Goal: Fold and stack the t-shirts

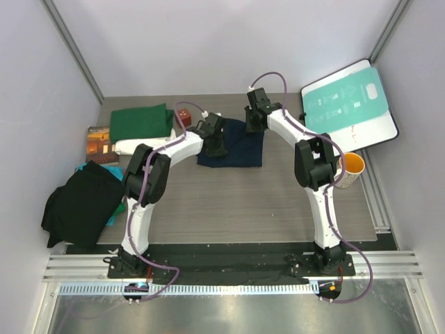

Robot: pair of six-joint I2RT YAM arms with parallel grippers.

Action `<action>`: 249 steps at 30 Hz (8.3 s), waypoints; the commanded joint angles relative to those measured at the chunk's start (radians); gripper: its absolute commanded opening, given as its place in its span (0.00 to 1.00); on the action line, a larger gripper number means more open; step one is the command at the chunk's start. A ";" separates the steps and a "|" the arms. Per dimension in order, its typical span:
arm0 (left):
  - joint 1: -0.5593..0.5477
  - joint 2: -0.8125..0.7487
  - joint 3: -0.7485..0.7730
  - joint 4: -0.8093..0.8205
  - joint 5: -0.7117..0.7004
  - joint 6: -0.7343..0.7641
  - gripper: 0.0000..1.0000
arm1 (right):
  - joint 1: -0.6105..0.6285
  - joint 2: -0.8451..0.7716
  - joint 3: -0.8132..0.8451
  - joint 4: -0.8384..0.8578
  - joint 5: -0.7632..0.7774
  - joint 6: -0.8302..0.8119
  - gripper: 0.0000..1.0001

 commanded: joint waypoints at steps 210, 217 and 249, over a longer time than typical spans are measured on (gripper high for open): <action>0.250 -0.583 -0.995 0.510 0.317 -0.316 0.00 | 0.284 -0.328 -0.843 0.261 -0.160 0.244 0.34; 0.252 -0.649 -0.870 0.262 0.157 -0.207 0.00 | 0.284 -0.492 -0.925 0.265 -0.120 0.265 0.35; 0.430 -0.878 -0.288 -0.832 -0.441 0.077 0.00 | 0.246 -0.798 -0.955 0.172 -0.052 0.233 0.39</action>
